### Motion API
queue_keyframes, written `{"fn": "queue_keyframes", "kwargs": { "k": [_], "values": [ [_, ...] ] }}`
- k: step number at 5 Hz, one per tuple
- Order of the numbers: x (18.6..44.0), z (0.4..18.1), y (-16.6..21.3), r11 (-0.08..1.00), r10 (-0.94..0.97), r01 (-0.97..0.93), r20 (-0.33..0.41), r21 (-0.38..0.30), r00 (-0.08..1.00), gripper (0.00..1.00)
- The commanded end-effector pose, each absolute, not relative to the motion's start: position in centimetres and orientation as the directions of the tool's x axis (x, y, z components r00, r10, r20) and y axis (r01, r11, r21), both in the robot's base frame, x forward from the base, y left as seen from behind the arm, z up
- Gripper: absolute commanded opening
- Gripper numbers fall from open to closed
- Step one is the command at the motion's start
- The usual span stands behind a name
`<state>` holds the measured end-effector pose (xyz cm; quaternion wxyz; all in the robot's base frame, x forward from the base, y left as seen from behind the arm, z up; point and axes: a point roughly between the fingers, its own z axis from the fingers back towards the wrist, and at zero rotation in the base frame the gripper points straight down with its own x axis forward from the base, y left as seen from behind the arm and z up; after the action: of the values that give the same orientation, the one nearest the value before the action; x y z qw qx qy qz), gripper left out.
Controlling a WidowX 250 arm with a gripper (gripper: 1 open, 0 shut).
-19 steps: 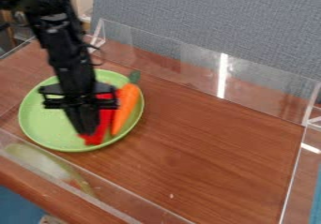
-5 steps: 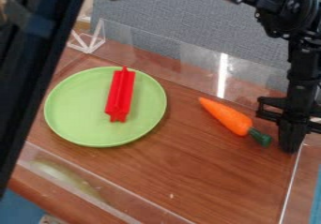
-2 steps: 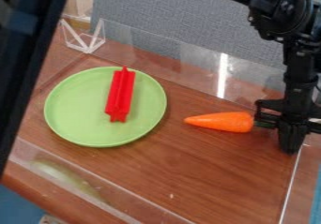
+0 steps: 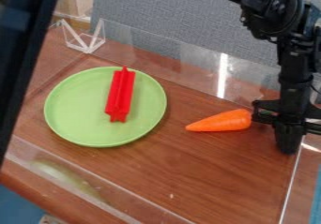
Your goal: Move the carrot from the green plate to the table
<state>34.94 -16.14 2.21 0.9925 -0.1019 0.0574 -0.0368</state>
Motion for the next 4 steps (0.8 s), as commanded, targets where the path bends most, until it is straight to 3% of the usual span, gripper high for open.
{"fn": "queue_keyframes", "kwargs": {
  "k": [1,4],
  "values": [
    [34.9,3.6,-15.4,0.976,-0.104,0.086,-0.084,-0.199,0.991,0.00],
    [35.3,4.8,-16.8,0.966,-0.214,0.194,-0.107,-0.171,0.971,0.00]
  ]
}}
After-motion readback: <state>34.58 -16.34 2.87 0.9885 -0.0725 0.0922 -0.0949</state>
